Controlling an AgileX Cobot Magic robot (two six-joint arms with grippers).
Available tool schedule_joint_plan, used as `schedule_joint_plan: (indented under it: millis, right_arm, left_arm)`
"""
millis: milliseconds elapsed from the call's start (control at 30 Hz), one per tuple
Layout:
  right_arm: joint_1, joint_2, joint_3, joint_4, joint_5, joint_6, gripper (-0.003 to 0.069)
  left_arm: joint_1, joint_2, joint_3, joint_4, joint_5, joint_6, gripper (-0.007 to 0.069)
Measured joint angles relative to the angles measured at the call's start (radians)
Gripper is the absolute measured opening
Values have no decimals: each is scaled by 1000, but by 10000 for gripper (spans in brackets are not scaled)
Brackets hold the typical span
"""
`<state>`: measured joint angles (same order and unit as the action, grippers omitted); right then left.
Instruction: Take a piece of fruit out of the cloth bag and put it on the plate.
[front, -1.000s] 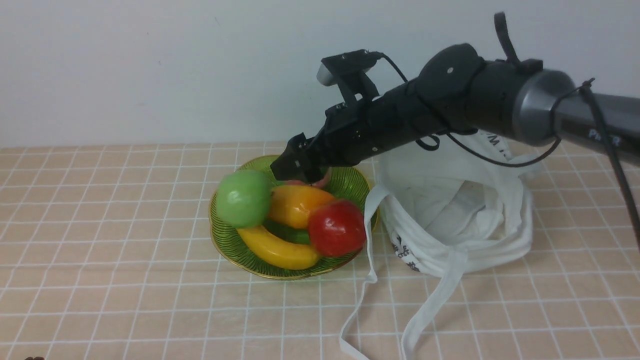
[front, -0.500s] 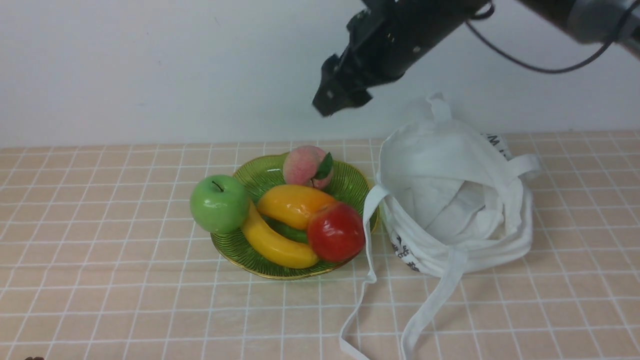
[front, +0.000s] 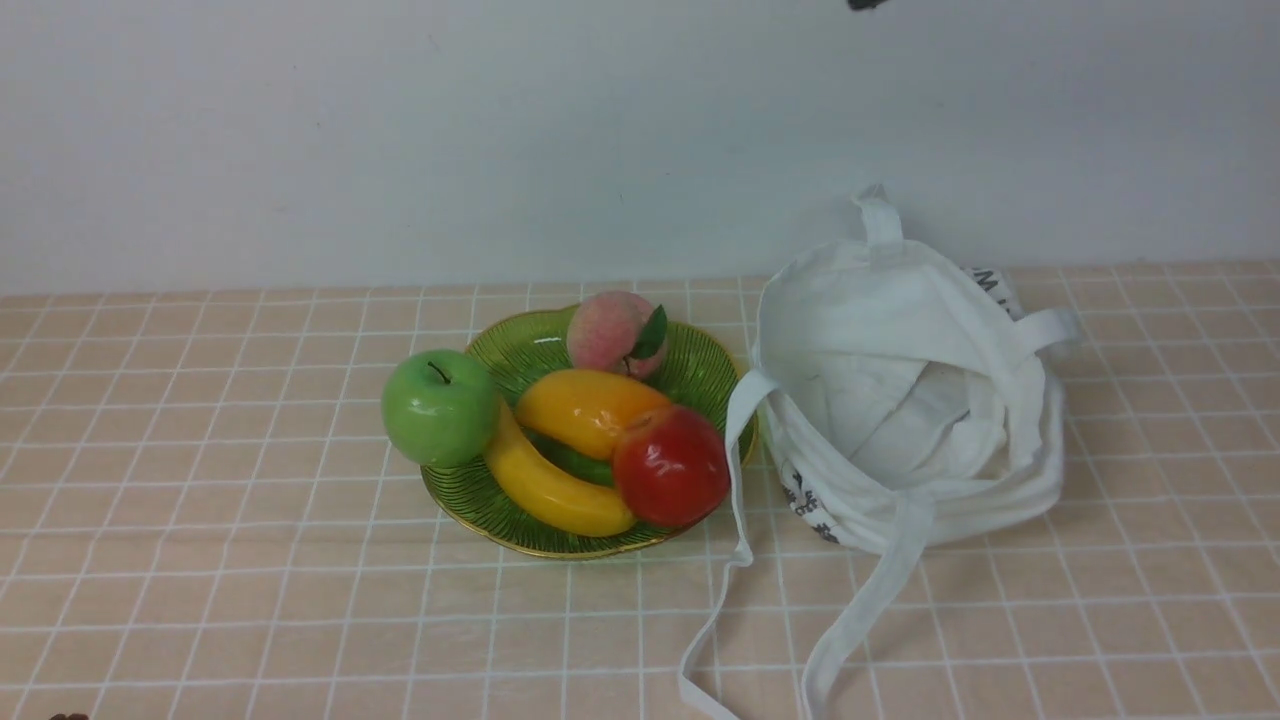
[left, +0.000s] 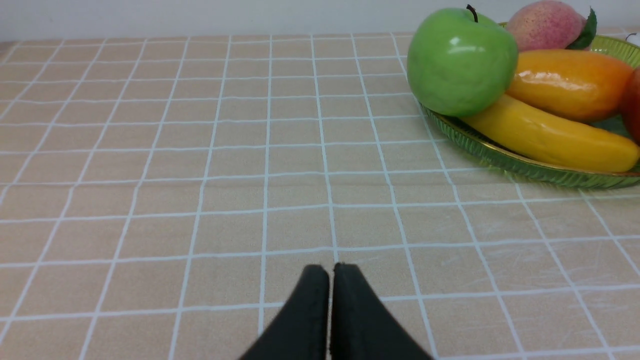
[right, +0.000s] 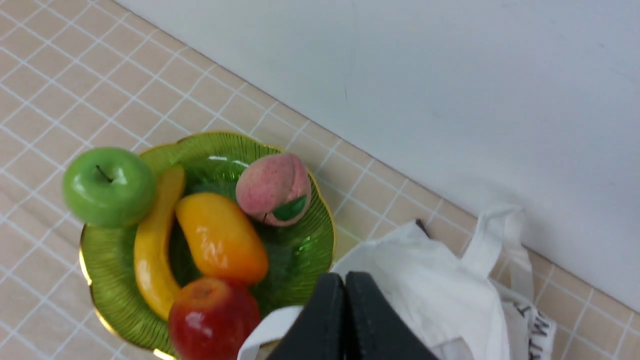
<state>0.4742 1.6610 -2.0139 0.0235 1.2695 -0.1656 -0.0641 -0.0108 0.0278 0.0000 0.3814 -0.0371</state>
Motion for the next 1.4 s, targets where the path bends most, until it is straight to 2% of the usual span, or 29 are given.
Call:
schedule_joint_plan:
  millis: [233,367,533,567,600,800,967,1067,1400]
  right_arm:
    - [0,-353,382,-1,-4,48,-14]
    - [0,-598,660,-1,-113,102,-14]
    - [0,-924,1040,-1,-381,152,-14]
    - [0,-937,1056,-1,-395,152,-14]
    - [0,-1039,1188,-1,-504,156,-14]
    - [0,-1321,1645,0,-956,158,-15]
    - [0,-1408,1773,0,-1169,158,-15]
    - [0,-1430,1797,0,-1226,158,-15]
    - [0,-1434,1811,0,-1197,160,-15]
  left_arm:
    - [0,0,0,0,0,0,-8]
    - [0,0,0,0,0,0,-8]
    - [0,0,0,0,0,0,-8]
    - [0,0,0,0,0,0,-8]
    - [0,0,0,0,0,0,-8]
    - [0,0,0,0,0,0,-8]
    - [0,0,0,0,0,0,-8]
    - [0,0,0,0,0,0,-8]
    - [0,0,0,0,0,0,-8]
